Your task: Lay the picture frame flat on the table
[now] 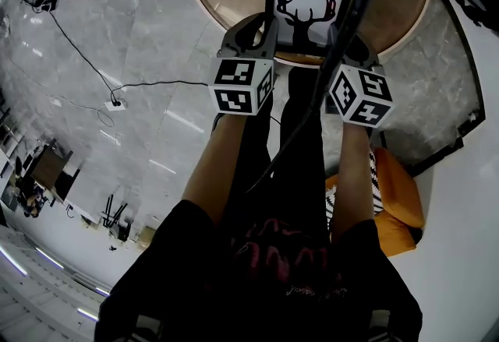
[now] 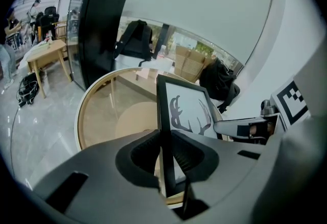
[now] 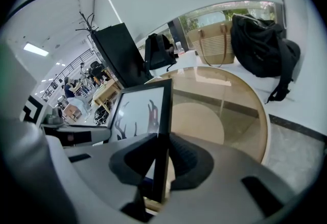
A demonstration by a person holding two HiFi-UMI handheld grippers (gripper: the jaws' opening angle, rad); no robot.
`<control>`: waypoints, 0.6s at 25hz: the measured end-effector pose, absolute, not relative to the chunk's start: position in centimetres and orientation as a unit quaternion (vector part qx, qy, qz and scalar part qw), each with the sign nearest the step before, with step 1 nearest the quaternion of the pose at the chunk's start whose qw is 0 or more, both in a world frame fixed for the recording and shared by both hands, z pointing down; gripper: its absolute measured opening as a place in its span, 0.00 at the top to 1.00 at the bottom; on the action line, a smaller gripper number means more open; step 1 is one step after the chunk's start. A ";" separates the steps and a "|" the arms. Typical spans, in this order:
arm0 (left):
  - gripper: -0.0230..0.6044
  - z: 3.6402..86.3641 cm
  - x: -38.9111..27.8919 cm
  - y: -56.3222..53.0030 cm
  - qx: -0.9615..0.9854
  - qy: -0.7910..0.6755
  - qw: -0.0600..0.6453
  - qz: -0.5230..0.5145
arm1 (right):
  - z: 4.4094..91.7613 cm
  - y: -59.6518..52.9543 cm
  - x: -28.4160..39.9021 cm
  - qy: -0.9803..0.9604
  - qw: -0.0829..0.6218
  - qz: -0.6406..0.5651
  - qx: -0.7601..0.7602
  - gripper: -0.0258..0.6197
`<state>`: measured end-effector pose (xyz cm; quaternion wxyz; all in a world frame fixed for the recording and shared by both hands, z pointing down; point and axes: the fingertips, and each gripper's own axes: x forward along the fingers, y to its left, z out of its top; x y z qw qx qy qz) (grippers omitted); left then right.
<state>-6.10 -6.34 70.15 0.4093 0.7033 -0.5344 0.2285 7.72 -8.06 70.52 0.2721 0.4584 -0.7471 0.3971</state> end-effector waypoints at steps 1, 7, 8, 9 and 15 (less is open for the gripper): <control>0.85 70.5 -6.1 -6.3 0.702 -0.534 0.410 0.231 | 70.9 -7.9 7.7 -0.746 0.274 0.400 0.457 0.83; 0.85 72.1 -6.2 -5.6 0.693 -0.534 0.421 0.241 | 72.6 -7.5 7.6 -0.739 0.286 0.410 0.451 0.83; 0.85 72.3 -6.2 -5.6 0.691 -0.534 0.423 0.243 | 72.9 -7.4 7.5 -0.739 0.288 0.411 0.450 0.83; 0.85 72.5 -6.2 -5.6 0.690 -0.534 0.423 0.245 | 73.1 -7.4 7.5 -0.738 0.289 0.413 0.449 0.83; 0.85 73.5 -6.2 -5.8 0.687 -0.532 0.425 0.251 | 74.2 -7.5 7.5 -0.733 0.294 0.419 0.448 0.83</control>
